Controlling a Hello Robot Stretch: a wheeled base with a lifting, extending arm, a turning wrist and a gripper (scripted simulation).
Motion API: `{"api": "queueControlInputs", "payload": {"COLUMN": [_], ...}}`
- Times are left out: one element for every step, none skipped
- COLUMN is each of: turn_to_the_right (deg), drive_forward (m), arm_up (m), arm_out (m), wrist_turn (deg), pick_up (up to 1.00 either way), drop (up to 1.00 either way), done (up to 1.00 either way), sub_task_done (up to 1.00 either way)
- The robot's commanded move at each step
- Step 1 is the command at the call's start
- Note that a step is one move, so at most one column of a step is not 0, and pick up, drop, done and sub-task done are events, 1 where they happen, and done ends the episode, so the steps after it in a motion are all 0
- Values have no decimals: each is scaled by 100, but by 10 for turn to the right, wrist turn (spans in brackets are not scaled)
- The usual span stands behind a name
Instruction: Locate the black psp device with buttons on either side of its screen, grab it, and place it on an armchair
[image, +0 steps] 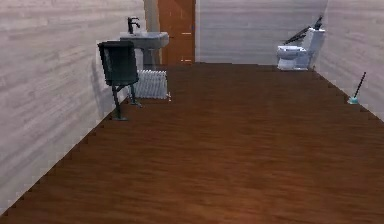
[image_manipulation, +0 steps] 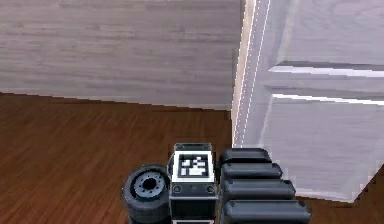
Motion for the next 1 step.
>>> {"api": "queueControlInputs", "payload": {"turn_to_the_right": [30], "drive_forward": [0], "arm_up": [0], "arm_out": [0], "wrist_turn": [0], "pick_up": [0], "drop": [0], "done": [0], "sub_task_done": [0]}}
